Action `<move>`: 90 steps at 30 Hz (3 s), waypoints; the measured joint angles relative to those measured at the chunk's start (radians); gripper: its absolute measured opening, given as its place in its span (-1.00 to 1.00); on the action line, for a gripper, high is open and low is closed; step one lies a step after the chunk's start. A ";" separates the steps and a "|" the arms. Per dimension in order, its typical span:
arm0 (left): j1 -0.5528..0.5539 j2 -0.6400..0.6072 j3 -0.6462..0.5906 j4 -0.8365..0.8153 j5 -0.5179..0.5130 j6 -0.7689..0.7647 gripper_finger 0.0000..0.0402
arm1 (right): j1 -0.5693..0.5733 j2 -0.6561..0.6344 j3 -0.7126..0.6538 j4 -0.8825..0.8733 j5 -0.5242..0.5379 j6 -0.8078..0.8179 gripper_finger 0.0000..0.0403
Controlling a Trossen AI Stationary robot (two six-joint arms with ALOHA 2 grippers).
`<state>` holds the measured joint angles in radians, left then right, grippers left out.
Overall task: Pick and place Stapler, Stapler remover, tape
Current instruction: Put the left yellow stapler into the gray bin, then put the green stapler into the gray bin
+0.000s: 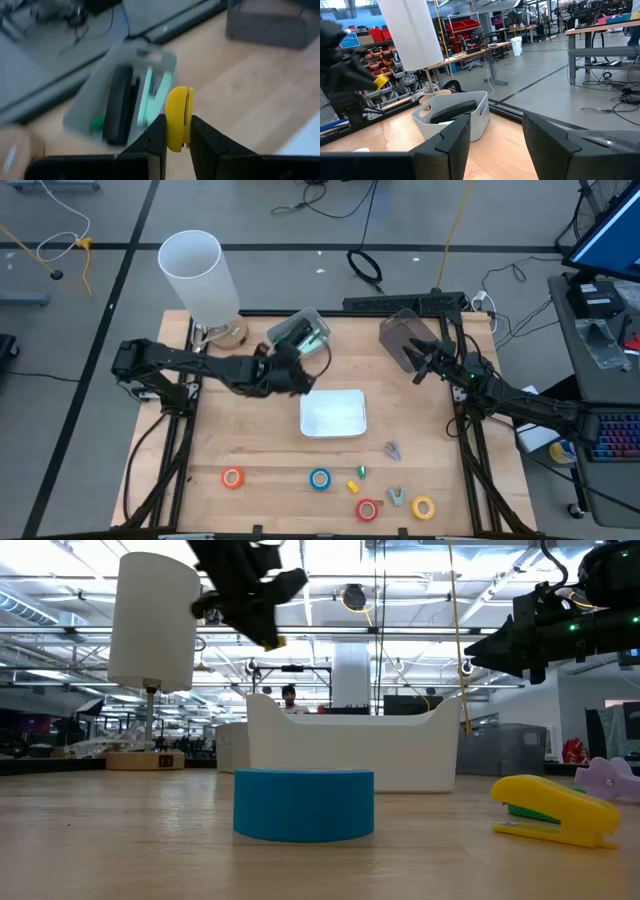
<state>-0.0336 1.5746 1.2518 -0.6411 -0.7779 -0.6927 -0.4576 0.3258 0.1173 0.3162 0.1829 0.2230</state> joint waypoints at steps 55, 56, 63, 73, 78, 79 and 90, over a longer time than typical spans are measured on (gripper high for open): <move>0.481 0.383 0.001 0.482 0.358 0.341 -0.24 | 0.000 0.000 0.000 0.002 0.030 0.000 -0.15; 0.481 0.382 0.001 0.482 0.359 0.340 -0.20 | 0.000 0.000 0.000 0.001 0.030 0.000 -0.15; 0.479 0.332 0.001 0.497 0.363 0.344 -0.04 | 0.000 0.000 0.000 0.002 0.030 0.000 -0.15; 0.401 0.123 0.001 0.462 0.456 0.348 -0.09 | 0.000 0.000 0.000 0.001 0.027 0.000 -0.15; 0.333 0.043 0.001 0.421 0.517 0.230 -0.13 | 0.000 0.000 0.000 0.000 0.026 0.000 -0.15; 0.318 0.031 0.001 0.411 0.531 0.215 -0.14 | 0.000 0.000 0.000 -0.001 0.026 0.000 -0.15; 0.064 0.037 0.001 0.405 0.588 0.186 -0.22 | 0.000 0.000 0.000 0.000 0.026 0.000 -0.15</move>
<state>0.0306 1.6112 1.2527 -0.2365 -0.1899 -0.5070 -0.4576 0.3256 0.1176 0.3164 0.2085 0.2230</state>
